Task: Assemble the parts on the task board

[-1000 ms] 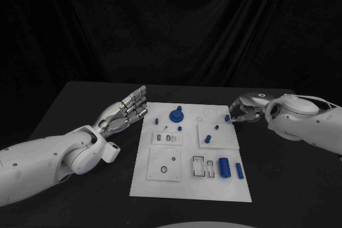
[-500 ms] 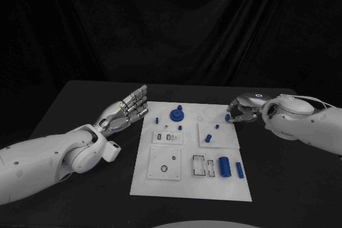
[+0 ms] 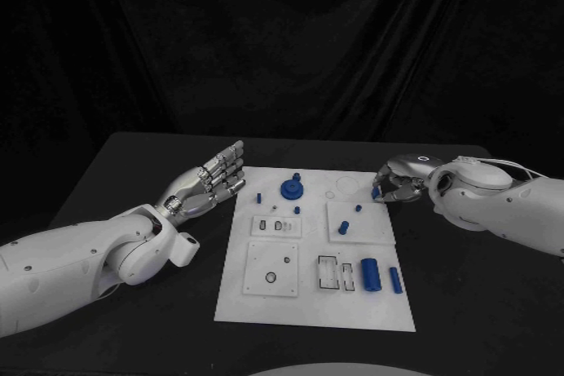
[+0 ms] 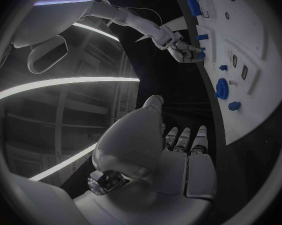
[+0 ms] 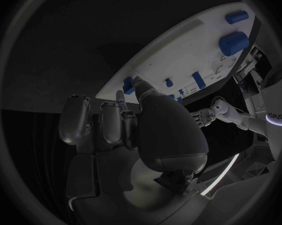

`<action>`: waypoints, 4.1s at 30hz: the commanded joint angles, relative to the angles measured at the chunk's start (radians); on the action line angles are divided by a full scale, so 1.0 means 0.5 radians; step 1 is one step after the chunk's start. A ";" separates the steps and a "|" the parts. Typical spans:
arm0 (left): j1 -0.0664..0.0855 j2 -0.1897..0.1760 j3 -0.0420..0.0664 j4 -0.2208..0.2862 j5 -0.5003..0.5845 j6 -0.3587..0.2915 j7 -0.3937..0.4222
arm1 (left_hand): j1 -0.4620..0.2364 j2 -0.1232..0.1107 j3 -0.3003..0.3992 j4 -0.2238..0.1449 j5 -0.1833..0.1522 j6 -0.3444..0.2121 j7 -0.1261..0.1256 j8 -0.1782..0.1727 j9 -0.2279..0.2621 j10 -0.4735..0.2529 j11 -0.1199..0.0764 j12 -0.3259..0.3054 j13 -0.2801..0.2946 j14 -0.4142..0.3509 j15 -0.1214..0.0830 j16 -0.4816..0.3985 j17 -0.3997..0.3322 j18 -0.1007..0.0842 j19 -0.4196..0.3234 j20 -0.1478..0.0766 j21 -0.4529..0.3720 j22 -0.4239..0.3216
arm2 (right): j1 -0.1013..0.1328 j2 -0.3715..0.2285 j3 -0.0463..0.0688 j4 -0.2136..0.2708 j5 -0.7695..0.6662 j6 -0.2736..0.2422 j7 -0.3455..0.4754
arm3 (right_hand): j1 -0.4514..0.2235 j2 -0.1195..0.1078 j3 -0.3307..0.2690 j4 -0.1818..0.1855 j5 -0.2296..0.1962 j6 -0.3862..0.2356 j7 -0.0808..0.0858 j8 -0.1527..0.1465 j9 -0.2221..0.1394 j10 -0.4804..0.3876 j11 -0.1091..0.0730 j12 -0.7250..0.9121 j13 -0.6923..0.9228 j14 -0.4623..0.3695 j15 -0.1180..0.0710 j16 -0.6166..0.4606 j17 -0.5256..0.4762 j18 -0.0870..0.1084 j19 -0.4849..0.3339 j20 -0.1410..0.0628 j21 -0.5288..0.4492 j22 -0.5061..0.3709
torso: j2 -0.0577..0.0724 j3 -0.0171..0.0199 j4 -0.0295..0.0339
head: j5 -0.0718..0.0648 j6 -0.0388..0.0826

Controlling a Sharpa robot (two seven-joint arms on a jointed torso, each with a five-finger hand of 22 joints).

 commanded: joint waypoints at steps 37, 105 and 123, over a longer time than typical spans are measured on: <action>-0.006 -0.008 0.001 0.003 0.000 0.042 -0.009 | 0.012 0.010 0.013 -0.009 0.010 -0.003 0.016 0.004 0.003 0.000 0.018 -0.007 -0.003 0.003 0.018 -0.007 -0.003 0.014 0.000 0.022 0.005 0.004 | 0.021 -0.060 0.004 0.225 -0.010 -0.349 -0.002 | 0.009 0.045 0.049 -0.031 0.383 0.248 -0.060 0.186 0.319 0.141 -0.035 0.032 0.394 0.116 -0.026 0.032 -0.011 -0.027 0.022 -0.026 0.001 0.305 | -0.004 -0.0018 -0.003 | 0.031 -0.019; -0.020 0.055 0.001 -0.046 0.000 0.076 -0.024 | 0.012 0.016 0.028 -0.022 0.007 -0.013 0.023 0.002 0.001 0.000 0.033 -0.007 -0.003 0.003 0.028 -0.007 -0.003 0.013 -0.005 0.031 0.001 0.001 | -0.074 0.505 0.003 0.337 -0.211 0.062 -0.146 | -0.100 -0.015 0.100 -0.096 0.072 0.020 0.026 -0.012 0.380 0.144 0.034 0.047 0.408 0.115 0.026 0.105 0.005 -0.028 0.031 0.018 -0.001 0.334 | -0.001 -0.0053 0.000 | 0.074 -0.071; -0.021 0.055 0.001 -0.052 0.000 0.078 -0.030 | 0.011 0.016 0.030 -0.024 0.007 -0.015 0.024 0.002 0.001 0.000 0.034 -0.007 -0.003 0.003 0.029 -0.007 -0.003 0.012 -0.005 0.031 0.001 0.001 | -0.075 0.491 0.004 0.339 -0.211 0.013 -0.096 | -0.152 -0.049 -0.013 -0.074 -0.228 -0.176 0.030 -0.137 0.317 0.134 0.039 0.037 0.394 0.109 0.031 0.108 -0.021 -0.023 0.027 0.024 -0.031 0.329 | 0.000 -0.0023 -0.001 | 0.078 -0.074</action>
